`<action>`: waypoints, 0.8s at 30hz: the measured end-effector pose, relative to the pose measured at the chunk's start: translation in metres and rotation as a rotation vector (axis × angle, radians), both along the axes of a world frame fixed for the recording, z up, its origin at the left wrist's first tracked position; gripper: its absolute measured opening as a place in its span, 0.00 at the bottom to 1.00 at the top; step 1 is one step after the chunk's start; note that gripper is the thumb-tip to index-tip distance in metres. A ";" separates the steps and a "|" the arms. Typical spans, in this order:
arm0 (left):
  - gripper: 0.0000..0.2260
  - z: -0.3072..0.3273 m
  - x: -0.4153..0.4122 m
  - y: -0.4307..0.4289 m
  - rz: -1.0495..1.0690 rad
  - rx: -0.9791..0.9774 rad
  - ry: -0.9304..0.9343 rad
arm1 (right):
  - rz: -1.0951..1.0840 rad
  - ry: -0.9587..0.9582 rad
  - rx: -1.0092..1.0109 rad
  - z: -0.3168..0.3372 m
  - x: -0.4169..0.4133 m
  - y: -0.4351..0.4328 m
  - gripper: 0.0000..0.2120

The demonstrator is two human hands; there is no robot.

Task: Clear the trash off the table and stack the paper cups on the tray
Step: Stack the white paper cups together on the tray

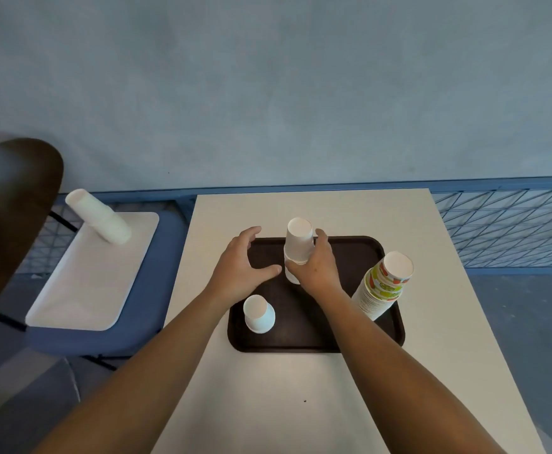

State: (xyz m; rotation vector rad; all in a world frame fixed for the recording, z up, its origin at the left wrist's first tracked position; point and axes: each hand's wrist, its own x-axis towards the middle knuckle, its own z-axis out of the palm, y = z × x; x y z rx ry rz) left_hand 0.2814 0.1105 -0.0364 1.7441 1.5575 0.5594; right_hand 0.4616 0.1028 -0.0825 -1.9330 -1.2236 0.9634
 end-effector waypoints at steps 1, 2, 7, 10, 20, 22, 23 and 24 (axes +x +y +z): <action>0.39 0.003 -0.005 -0.005 0.013 0.004 -0.018 | -0.008 0.020 0.010 0.001 0.000 -0.008 0.49; 0.38 0.006 -0.010 -0.012 0.030 0.008 -0.038 | -0.018 0.033 0.019 0.003 -0.001 -0.016 0.50; 0.32 0.015 -0.035 -0.052 0.150 0.021 -0.127 | -0.072 0.072 0.140 0.015 -0.007 -0.065 0.44; 0.30 0.018 -0.047 -0.079 0.205 0.029 -0.171 | 0.000 0.087 0.205 0.021 -0.019 -0.088 0.38; 0.26 0.022 -0.120 -0.147 0.338 0.045 -0.284 | 0.215 0.060 0.310 0.050 -0.098 -0.130 0.28; 0.27 0.023 -0.144 -0.152 0.362 0.039 -0.295 | 0.244 0.033 0.335 0.055 -0.121 -0.134 0.28; 0.28 0.023 -0.158 -0.154 0.368 0.040 -0.298 | 0.252 0.024 0.346 0.057 -0.134 -0.136 0.28; 0.27 0.024 -0.171 -0.155 0.370 0.046 -0.299 | 0.256 0.020 0.356 0.058 -0.147 -0.138 0.27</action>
